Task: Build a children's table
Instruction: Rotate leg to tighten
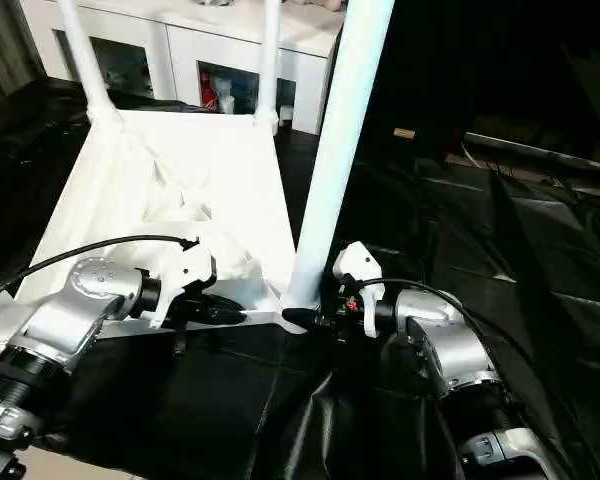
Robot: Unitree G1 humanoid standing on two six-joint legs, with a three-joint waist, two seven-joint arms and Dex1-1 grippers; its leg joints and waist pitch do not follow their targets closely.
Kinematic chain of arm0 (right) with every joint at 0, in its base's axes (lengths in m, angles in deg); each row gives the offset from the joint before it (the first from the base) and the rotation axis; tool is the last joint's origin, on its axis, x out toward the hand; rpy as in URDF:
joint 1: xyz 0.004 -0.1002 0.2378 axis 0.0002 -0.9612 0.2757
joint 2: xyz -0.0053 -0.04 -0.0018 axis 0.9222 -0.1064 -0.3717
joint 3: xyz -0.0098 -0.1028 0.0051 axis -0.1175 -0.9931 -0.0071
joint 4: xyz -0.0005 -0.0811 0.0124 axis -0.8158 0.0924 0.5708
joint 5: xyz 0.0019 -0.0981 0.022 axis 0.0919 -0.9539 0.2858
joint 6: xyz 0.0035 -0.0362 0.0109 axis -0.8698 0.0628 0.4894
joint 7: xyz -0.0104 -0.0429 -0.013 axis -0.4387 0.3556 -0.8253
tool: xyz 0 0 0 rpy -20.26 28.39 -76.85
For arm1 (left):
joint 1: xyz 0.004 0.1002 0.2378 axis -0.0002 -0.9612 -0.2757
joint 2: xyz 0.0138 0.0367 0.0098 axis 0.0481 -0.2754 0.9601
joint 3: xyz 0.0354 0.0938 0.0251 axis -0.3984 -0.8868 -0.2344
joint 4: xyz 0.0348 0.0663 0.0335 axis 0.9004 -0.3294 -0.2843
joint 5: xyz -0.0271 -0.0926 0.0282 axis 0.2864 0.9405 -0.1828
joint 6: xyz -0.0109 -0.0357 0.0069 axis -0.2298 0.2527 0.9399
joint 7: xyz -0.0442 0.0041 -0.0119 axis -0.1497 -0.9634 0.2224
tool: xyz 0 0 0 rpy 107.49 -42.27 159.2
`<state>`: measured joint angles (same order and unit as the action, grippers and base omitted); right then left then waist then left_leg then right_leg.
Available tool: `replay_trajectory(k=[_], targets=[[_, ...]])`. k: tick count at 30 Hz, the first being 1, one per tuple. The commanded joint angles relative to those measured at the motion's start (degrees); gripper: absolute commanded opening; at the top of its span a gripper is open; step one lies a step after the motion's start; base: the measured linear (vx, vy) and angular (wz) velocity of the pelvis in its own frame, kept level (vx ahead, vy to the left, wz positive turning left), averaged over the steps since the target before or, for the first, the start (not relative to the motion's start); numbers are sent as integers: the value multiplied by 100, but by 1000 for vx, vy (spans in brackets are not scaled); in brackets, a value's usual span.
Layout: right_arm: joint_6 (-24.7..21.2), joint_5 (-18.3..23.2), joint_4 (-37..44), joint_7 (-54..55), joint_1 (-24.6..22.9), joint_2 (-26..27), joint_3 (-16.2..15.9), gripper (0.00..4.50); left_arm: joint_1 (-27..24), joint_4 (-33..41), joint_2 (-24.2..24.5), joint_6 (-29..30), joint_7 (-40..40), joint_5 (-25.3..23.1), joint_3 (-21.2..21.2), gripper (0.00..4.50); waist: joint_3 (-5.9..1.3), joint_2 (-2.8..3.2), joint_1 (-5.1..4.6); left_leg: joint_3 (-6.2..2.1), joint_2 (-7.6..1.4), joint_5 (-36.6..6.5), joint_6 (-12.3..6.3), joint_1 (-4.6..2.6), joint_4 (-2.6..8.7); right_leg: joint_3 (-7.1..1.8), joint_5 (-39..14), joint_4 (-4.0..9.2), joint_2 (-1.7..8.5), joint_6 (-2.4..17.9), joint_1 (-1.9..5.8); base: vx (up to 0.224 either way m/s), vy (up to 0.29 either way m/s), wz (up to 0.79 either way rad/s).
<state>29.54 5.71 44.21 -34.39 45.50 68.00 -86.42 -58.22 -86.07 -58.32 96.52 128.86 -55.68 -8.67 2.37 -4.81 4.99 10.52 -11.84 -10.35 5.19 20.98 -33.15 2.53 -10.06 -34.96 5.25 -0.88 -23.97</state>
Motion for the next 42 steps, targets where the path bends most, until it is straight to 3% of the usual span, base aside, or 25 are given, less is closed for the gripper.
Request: replay_trajectory(k=[1,5,9,11,13,15,17,19,22,25,28,32,33,37,38,39,42], targets=[[2,25,5,-121,34,-5,-46,299,-153,-63,-107,33,-5,311,92,0,-296,-75,17,-3,-123,-1148,-231,-21,383,-172,-1657,413,245,977,263,0,0,0],[-14,6,-10,-46,-23,10,-26,271,-154,-120,-125,27,-95,232,87,0,-297,-67,20,1,-118,-1102,-251,-21,378,-171,-1561,406,239,1007,268,0,0,0],[21,-70,-155,317,-62,114,63,265,-100,-241,-244,30,-350,174,133,0,-282,-66,15,-9,-114,-1293,-174,-19,396,-169,-1919,445,248,922,263,0,0,0],[-66,-93,-279,1018,-117,417,252,264,42,-473,-528,56,-836,41,150,0,-257,-60,-3,-5,-107,-1481,-90,-42,409,-176,-2258,501,241,811,218,0,0,0],[-186,-111,-319,1547,-153,673,359,263,214,-740,-808,64,-1293,-95,148,0,-271,-59,-7,-31,-99,-1539,-1,-36,416,-163,-2590,531,261,675,234,0,0,0],[-285,-202,-338,2204,-168,969,439,262,451,-1081,-1166,117,-1877,-225,172,0,-265,-42,6,-28,-85,-1644,39,-84,402,-176,-2821,578,270,571,189,0,0,0],[-368,-306,-355,2711,-136,1181,475,262,623,-1319,-1405,131,-2236,-307,163,0,-266,-58,2,-45,-87,-1653,18,-54,421,-165,-2823,574,267,539,214,0,0,0],[-458,-453,-366,3216,-70,1407,464,262,791,-1549,-1671,156,-2546,-368,135,0,-268,-20,-5,-47,-68,-1786,49,-96,413,-158,-3000,606,255,452,173,0,0,0],[-337,-513,-323,3279,4,1606,379,262,910,-1755,-1895,105,-2645,-479,28,0,-277,-24,-7,-56,-71,-1817,11,-68,425,-151,-2970,616,249,399,191,0,0,0],[-217,-477,-248,3093,-4,1630,335,262,953,-1856,-1942,9,-2567,-559,-20,0,-286,-39,2,-44,-80,-1757,-69,-62,421,-163,-2715,600,249,472,195,0,0,0],[-163,-453,-197,2960,-17,1559,323,332,950,-1875,-1884,-25,-2477,-566,-13,0,-276,-30,3,-45,-87,-1727,-100,-48,436,-161,-2631,589,250,518,205,0,0,0],[-219,-277,-23,2482,-52,1255,358,345,803,-1655,-1560,-63,-2012,-501,-52,0,-271,-22,5,-61,-90,-1828,-115,-43,442,-147,-2875,618,265,454,219,0,0,0],[-219,-287,34,2238,-72,1068,312,372,719,-1544,-1422,-120,-1769,-468,-73,0,-278,-24,1,-62,-98,-1794,-122,-37,442,-153,-2804,610,272,467,225,0,0,0],[-171,-264,159,1362,-164,519,176,372,458,-1161,-1029,-326,-991,-286,-114,0,-270,-25,-3,-60,-118,-1724,-205,-10,451,-159,-2633,590,272,544,246,0,0,0],[-143,-272,173,1201,-176,400,151,372,388,-1043,-934,-408,-750,-207,-130,0,-270,-71,-2,-53,-116,-1694,-221,-7,446,-156,-2658,594,267,534,250,0,0,0],[-130,-269,213,919,-200,208,117,372,262,-806,-769,-322,-395,-65,-128,0,-277,-47,6,-47,-125,-1596,-219,-29,444,-164,-2617,578,277,589,230,0,0,0],[-119,-287,219,672,-209,50,86,372,154,-593,-602,-211,-151,40,-120,0,-300,-37,12,-33,-136,-1290,-243,-14,432,-171,-1900,479,248,817,254,0,0,0]])
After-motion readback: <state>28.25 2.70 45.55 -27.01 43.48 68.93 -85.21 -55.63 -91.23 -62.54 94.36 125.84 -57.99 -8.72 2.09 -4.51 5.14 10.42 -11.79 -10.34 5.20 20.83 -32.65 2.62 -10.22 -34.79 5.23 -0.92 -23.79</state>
